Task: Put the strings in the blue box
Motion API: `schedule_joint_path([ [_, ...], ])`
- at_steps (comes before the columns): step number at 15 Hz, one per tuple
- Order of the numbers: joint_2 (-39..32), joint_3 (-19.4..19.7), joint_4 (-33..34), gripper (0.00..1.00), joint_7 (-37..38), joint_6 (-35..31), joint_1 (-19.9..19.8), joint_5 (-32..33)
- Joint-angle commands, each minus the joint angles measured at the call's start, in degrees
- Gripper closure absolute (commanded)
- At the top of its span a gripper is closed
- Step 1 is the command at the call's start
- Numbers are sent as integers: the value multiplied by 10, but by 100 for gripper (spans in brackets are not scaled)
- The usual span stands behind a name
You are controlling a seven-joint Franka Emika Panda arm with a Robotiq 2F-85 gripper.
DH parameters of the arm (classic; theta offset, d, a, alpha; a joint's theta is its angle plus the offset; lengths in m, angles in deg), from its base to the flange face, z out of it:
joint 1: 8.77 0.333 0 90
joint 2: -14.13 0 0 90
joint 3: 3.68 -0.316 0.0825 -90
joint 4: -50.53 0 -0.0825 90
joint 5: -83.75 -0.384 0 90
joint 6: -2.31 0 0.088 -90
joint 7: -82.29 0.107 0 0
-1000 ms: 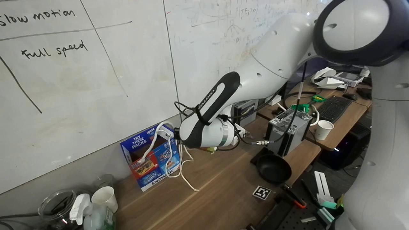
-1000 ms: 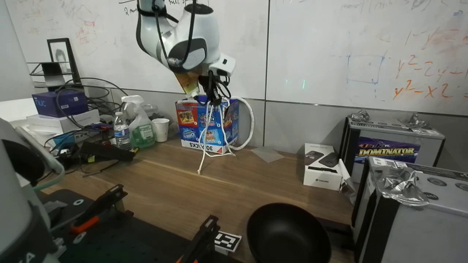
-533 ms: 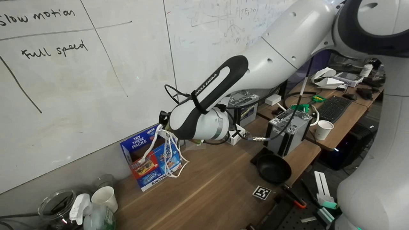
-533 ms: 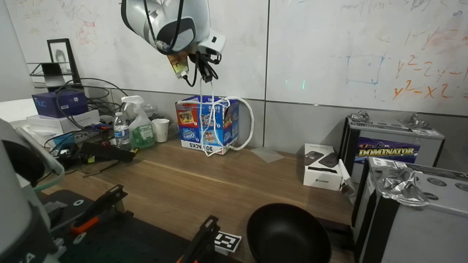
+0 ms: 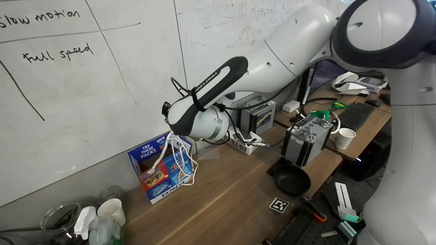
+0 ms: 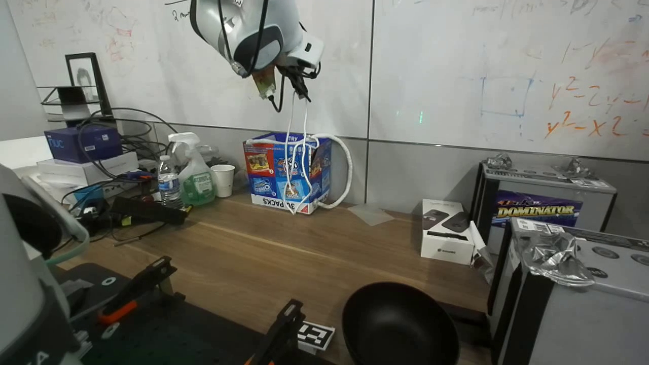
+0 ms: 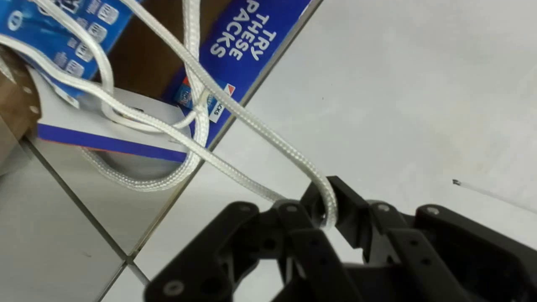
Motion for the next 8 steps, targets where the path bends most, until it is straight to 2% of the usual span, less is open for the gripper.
schedule_joint_path([
  [1, -78, 36, 107, 96, -10, -2, 41, 11],
  [8, -171, 73, 210, 96, -13, 83, 85, 18],
])
